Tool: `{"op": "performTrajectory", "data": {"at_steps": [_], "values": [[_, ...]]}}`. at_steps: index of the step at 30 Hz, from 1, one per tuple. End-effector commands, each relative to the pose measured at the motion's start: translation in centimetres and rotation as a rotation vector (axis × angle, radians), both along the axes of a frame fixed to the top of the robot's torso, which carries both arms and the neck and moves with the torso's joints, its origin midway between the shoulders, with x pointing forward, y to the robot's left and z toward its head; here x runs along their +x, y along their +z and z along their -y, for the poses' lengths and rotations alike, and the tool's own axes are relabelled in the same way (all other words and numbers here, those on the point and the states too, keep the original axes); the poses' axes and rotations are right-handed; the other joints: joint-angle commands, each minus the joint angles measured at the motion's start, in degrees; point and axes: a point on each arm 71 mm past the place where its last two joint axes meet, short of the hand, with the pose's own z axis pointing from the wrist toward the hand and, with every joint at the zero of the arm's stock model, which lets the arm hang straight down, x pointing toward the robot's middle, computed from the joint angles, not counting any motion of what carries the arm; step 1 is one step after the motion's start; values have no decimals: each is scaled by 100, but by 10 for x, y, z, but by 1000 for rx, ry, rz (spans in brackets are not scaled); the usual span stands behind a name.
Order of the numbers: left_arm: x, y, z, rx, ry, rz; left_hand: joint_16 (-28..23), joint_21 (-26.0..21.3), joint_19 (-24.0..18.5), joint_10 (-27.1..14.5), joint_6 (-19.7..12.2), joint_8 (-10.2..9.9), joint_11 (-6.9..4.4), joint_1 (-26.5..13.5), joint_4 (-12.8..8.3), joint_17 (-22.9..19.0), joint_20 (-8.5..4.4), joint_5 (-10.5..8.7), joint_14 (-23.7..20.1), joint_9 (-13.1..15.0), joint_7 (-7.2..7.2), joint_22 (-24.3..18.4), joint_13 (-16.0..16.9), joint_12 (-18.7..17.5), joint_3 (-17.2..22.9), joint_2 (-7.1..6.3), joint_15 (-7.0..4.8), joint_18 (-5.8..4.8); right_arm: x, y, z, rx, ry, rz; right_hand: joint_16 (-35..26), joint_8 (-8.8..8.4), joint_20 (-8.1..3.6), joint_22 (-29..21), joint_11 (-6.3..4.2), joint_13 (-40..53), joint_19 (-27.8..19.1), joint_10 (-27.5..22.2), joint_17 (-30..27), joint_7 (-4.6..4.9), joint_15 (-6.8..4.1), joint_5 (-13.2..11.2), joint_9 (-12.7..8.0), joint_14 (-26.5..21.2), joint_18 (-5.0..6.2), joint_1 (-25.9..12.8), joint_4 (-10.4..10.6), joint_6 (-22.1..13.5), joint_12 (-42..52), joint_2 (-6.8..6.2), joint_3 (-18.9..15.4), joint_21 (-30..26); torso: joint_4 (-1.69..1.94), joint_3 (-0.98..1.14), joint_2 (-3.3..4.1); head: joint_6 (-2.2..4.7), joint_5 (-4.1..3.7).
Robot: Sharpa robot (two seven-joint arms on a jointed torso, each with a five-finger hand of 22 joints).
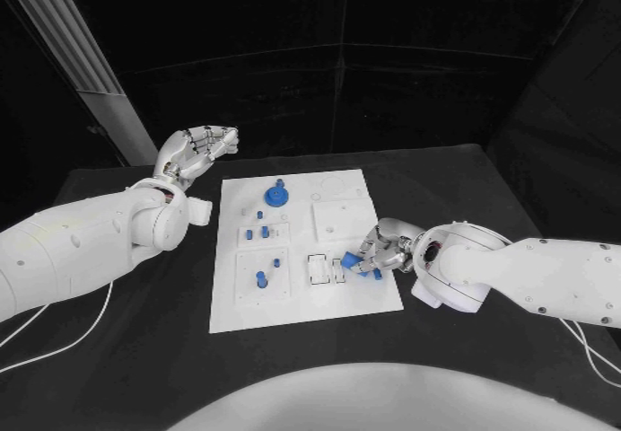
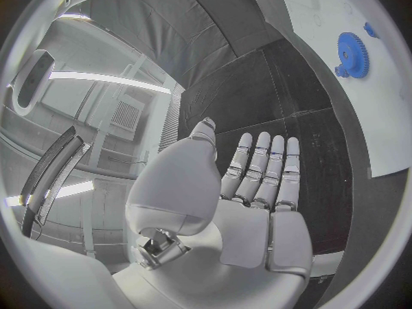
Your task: Assemble the parts on the task board
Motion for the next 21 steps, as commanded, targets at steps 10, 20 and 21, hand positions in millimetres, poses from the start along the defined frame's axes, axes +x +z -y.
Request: {"op": "performTrajectory", "data": {"at_steps": [10, 20, 21], "values": [[-3, 13, 2, -52, -38, 173, 19, -24, 20, -26, -37, 20, -3, 38, 0, -6, 0, 23, -27, -9, 468, -7, -8, 24, -49, 35, 2, -106, 0, 3, -1, 220, -103, -50, 32, -8, -53, 1456, -64, 1508, 521, 597, 1509, -228, -64, -116, 8, 607, -46, -152, 38, 292, 15, -26, 17, -5, 5, 3, -4, 0, 12], [-3, 12, 2, -51, -38, 171, 19, -24, 20, -26, -37, 20, -3, 38, 0, -6, 0, 23, -27, -9, 468, -7, -8, 24, -49, 35, 2, -106, -4, 0, -5, 356, -166, -178, 32, -77, -61, 1450, -65, 1508, 513, 597, 1509, -226, -70, -266, 3, 607, -42, -341, 138, 309, 15, -71, -49, -21, 6, -6, -1, 0, 31], [-3, 12, 3, -52, -38, 170, 19, -24, 20, -26, -37, 20, -3, 38, 0, -6, 0, 23, -27, -9, 468, -7, -8, 24, -49, 35, 2, -106, -4, -1, -6, 365, -172, -191, 32, -81, -61, 1449, -65, 1508, 511, 597, 1509, -226, -70, -279, 3, 607, -41, -355, 147, 311, 15, -72, -55, -25, 7, -7, 0, 0, 30]]}}
